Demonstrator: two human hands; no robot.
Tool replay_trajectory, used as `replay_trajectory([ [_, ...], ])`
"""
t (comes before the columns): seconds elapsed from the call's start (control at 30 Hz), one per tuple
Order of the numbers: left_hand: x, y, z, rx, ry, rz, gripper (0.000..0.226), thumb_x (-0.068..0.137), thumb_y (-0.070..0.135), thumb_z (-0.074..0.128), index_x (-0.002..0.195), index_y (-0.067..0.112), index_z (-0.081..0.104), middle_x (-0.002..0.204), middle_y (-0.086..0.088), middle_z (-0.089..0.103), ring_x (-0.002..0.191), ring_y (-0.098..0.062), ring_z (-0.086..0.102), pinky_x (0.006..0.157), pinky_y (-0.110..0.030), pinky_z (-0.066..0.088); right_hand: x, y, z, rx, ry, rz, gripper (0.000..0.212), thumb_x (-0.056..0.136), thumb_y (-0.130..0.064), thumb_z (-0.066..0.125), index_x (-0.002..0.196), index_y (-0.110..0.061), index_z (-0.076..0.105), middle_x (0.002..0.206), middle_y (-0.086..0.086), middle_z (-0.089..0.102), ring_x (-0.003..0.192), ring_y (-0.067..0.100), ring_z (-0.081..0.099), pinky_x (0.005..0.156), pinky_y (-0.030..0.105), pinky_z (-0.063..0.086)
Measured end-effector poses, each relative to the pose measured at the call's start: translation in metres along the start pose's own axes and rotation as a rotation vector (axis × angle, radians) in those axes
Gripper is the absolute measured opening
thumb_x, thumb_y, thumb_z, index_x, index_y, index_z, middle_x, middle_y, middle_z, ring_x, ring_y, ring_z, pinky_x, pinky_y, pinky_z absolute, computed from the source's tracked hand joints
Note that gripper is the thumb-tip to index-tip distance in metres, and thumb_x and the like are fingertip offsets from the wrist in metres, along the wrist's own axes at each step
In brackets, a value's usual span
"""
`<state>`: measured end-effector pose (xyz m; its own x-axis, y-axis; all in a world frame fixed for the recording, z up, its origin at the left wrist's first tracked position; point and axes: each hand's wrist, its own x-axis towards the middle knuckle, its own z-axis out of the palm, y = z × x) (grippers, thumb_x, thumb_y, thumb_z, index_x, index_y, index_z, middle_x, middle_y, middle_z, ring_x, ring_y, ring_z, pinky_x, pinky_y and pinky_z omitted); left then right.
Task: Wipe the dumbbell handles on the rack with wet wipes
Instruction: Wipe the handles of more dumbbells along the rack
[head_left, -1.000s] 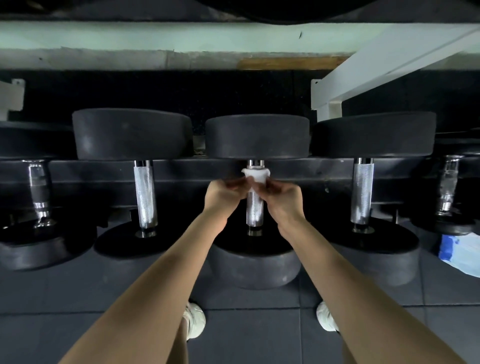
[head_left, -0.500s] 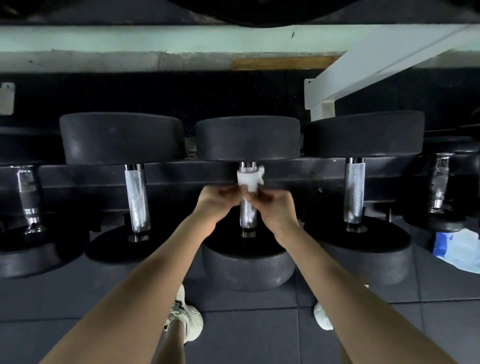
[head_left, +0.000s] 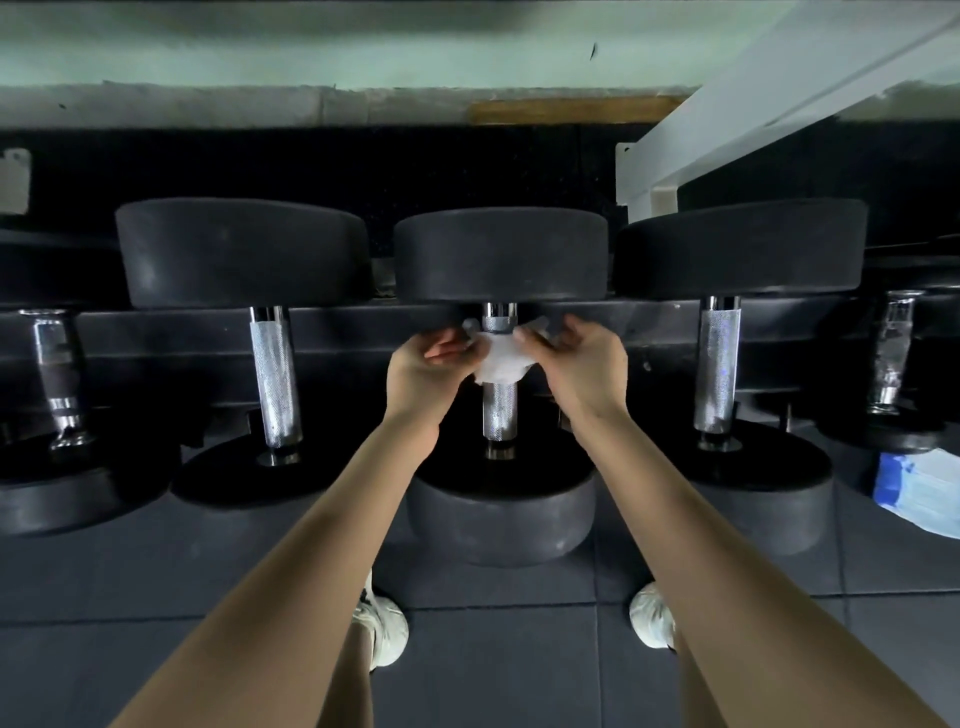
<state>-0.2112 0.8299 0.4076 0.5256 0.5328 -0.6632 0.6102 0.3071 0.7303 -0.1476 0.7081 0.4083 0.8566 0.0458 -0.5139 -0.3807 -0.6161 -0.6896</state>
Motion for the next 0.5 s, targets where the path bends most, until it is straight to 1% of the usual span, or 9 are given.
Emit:
replay_trajectory([
  [0.07,0.002,-0.003,0.004,-0.002,-0.038,-0.012,0.020,0.079,0.011,0.074,0.097,0.012,0.067,0.088,0.004,0.068,0.081,-0.008,0.063,0.072,-0.012,0.052,-0.001,-0.003,0.003,0.085,-0.070,-0.046,0.028,0.077,-0.033,0.075,0.089,-0.008,0.071,0.086,0.000,0.073,0.081,0.011,0.066,0.078,0.029,0.053],
  [0.13,0.001,-0.004,0.007,-0.007,-0.094,-0.042,0.029,0.083,0.013,0.070,0.111,0.006,0.066,0.098,-0.002,0.069,0.090,-0.012,0.064,0.085,-0.023,0.052,-0.004,-0.004,0.009,0.241,-0.156,-0.021,0.020,0.080,-0.023,0.074,0.079,-0.004,0.070,0.079,0.005,0.070,0.074,0.011,0.062,0.073,0.028,0.051],
  [0.17,0.001,-0.005,0.008,-0.015,-0.120,-0.054,0.031,0.085,0.014,0.068,0.114,0.006,0.065,0.101,-0.003,0.069,0.094,-0.013,0.065,0.090,-0.026,0.051,-0.006,-0.004,0.012,0.290,-0.178,0.012,0.019,0.081,-0.021,0.073,0.079,-0.002,0.070,0.078,0.007,0.069,0.073,0.012,0.062,0.072,0.027,0.050],
  [0.23,0.002,-0.007,0.007,-0.019,-0.159,-0.053,0.031,0.086,0.017,0.067,0.115,0.008,0.065,0.099,-0.001,0.070,0.094,-0.011,0.065,0.093,-0.025,0.049,-0.005,-0.002,0.015,0.325,-0.212,0.067,0.018,0.082,-0.020,0.072,0.083,-0.001,0.070,0.081,0.009,0.070,0.074,0.014,0.065,0.073,0.023,0.052],
  [0.3,0.002,-0.011,0.002,0.047,-0.182,-0.015,0.032,0.084,0.018,0.069,0.114,0.007,0.065,0.097,0.001,0.070,0.092,-0.008,0.065,0.091,-0.021,0.049,-0.007,0.002,0.013,0.299,-0.232,0.066,0.017,0.082,-0.018,0.072,0.088,-0.002,0.071,0.082,0.006,0.070,0.075,0.012,0.066,0.073,0.019,0.052],
  [0.33,0.002,-0.013,-0.001,0.097,-0.196,0.016,0.035,0.083,0.016,0.070,0.115,0.004,0.065,0.100,-0.002,0.070,0.092,-0.008,0.065,0.089,-0.018,0.049,-0.010,0.006,0.011,0.266,-0.241,0.062,0.018,0.081,-0.017,0.073,0.090,-0.001,0.071,0.081,0.004,0.069,0.074,0.011,0.065,0.072,0.019,0.052],
  [0.4,-0.001,-0.018,-0.011,0.227,-0.257,0.065,0.037,0.080,0.010,0.072,0.115,-0.001,0.064,0.104,-0.007,0.069,0.086,-0.007,0.064,0.082,-0.012,0.050,-0.018,0.018,0.009,0.174,-0.283,0.079,0.024,0.080,-0.018,0.074,0.094,0.001,0.071,0.084,0.006,0.070,0.077,0.014,0.067,0.075,0.026,0.054],
  [0.47,-0.005,-0.025,-0.017,0.380,-0.337,0.066,0.032,0.079,0.008,0.073,0.110,0.000,0.067,0.097,-0.007,0.070,0.074,-0.003,0.062,0.072,-0.007,0.049,-0.026,0.028,0.008,0.094,-0.344,0.093,0.026,0.079,-0.020,0.075,0.092,0.002,0.072,0.088,0.012,0.072,0.081,0.020,0.068,0.083,0.035,0.054],
  [0.5,-0.007,-0.027,-0.019,0.439,-0.376,0.048,0.030,0.079,0.007,0.073,0.108,0.001,0.068,0.093,-0.007,0.070,0.071,-0.001,0.061,0.070,-0.007,0.049,-0.028,0.030,0.007,0.053,-0.371,0.089,0.027,0.078,-0.020,0.076,0.092,0.002,0.072,0.088,0.015,0.073,0.082,0.022,0.068,0.084,0.036,0.053],
])
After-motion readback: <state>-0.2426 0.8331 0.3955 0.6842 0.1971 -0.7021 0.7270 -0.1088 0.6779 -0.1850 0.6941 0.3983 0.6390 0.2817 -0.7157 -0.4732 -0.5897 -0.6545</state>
